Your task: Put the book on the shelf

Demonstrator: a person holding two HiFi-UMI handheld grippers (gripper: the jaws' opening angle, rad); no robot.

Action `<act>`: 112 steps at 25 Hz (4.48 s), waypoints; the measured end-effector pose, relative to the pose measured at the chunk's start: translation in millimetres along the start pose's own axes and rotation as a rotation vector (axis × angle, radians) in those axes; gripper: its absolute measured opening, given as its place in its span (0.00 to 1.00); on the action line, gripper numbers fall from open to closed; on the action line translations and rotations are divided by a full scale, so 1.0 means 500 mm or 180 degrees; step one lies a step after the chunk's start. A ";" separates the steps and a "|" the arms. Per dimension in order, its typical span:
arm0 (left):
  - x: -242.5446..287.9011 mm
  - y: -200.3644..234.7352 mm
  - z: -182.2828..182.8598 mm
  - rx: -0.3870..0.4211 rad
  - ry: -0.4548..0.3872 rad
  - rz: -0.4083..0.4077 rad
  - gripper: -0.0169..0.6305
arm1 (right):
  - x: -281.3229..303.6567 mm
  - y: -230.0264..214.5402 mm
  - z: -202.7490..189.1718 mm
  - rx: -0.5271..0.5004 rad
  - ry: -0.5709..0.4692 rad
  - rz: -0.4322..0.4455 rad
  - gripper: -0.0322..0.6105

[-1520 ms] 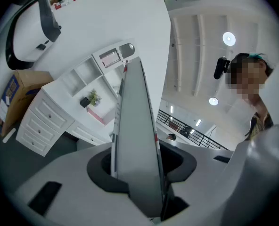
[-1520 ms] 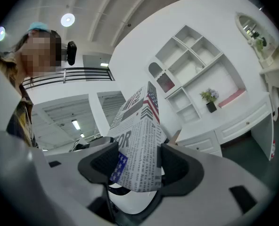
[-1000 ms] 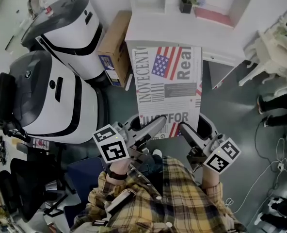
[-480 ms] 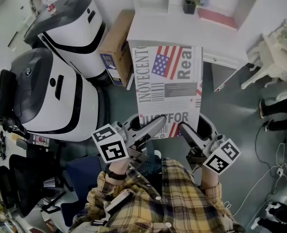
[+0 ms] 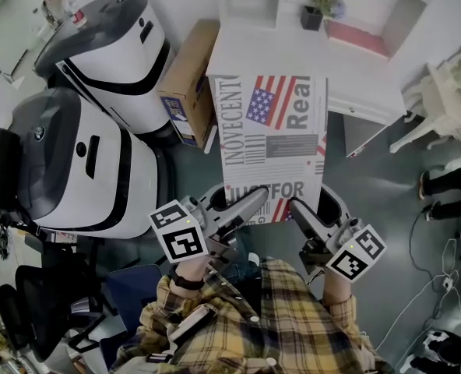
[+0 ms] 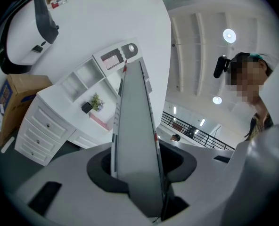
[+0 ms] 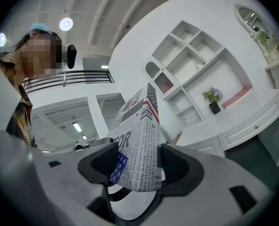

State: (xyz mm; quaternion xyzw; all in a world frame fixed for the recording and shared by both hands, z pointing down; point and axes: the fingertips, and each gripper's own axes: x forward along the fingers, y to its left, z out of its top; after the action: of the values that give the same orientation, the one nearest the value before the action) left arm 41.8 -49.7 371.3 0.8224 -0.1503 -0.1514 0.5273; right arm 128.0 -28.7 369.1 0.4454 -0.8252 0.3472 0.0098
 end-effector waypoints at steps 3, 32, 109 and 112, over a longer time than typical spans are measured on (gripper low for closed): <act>-0.001 0.002 -0.003 -0.0002 0.0033 -0.0010 0.30 | -0.002 0.000 -0.004 0.0006 -0.0020 -0.0027 0.47; -0.004 0.051 0.058 0.0003 0.0000 -0.0067 0.31 | 0.074 -0.011 0.013 -0.0060 0.0016 -0.0049 0.47; 0.002 0.006 -0.003 -0.0008 0.0078 -0.0017 0.31 | -0.002 0.001 -0.003 -0.0011 -0.0018 -0.0154 0.47; 0.003 0.009 -0.003 0.0035 0.0072 -0.0066 0.32 | -0.001 -0.001 -0.005 -0.0049 0.0004 -0.0177 0.48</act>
State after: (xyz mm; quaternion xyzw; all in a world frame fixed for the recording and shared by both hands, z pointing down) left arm 43.5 -50.9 375.9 0.8285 -0.1367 -0.1467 0.5228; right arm 127.7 -27.3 371.0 0.4679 -0.8151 0.3408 0.0235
